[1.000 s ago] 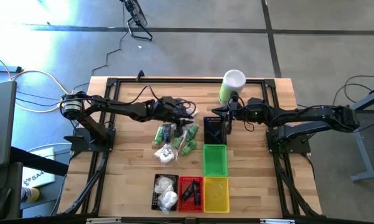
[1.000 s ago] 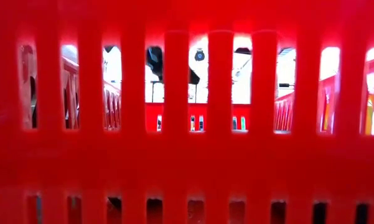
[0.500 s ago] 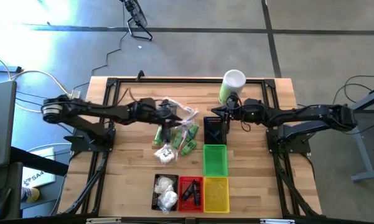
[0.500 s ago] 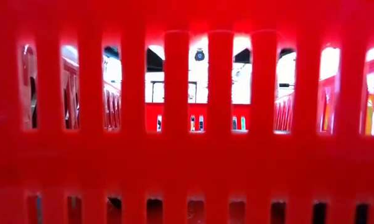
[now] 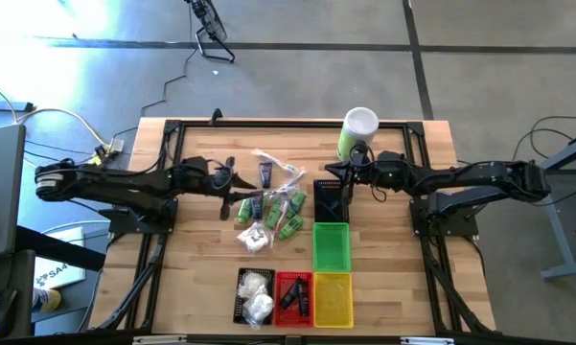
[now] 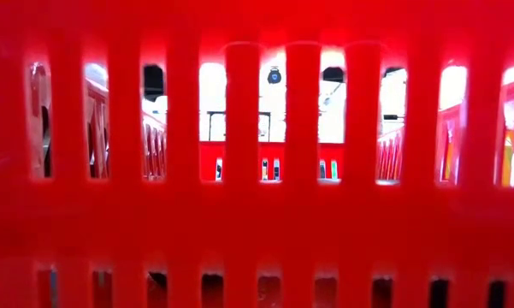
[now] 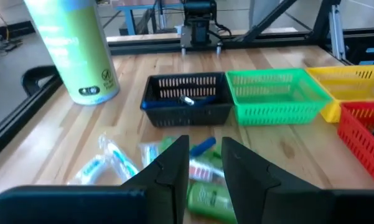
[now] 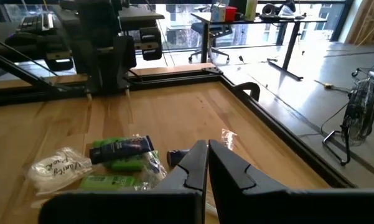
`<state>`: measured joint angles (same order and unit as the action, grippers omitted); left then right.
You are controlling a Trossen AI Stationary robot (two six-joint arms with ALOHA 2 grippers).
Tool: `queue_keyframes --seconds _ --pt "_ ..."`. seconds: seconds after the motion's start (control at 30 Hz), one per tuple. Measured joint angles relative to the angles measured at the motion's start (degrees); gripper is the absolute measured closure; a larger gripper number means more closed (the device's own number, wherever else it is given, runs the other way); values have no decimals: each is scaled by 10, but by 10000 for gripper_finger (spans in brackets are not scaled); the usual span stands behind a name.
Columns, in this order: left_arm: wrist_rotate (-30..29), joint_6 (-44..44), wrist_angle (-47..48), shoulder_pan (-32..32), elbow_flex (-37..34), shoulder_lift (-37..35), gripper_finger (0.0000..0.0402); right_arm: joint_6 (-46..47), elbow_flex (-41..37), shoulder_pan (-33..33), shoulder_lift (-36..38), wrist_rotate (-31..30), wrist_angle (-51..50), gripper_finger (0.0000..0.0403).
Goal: Pick & Place Travel size toiletries
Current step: Put the blue shave cream into the red bin
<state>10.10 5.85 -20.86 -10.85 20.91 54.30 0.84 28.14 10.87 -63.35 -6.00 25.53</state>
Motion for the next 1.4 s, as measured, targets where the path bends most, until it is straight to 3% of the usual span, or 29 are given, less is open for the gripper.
queue_keyframes --seconds 0.2,0.5,0.9,1.4 --pt "0 -1 36 0 -28 -34 309 11 0 0 0 0 4 395" --pt "0 -10 43 0 -28 -30 309 9 0 0 0 0 17 395" --pt "0 -102 45 0 -28 -30 309 -31 0 0 0 -1 22 395" --pt "-32 -102 50 0 -28 -30 309 -68 0 0 0 -1 30 395"
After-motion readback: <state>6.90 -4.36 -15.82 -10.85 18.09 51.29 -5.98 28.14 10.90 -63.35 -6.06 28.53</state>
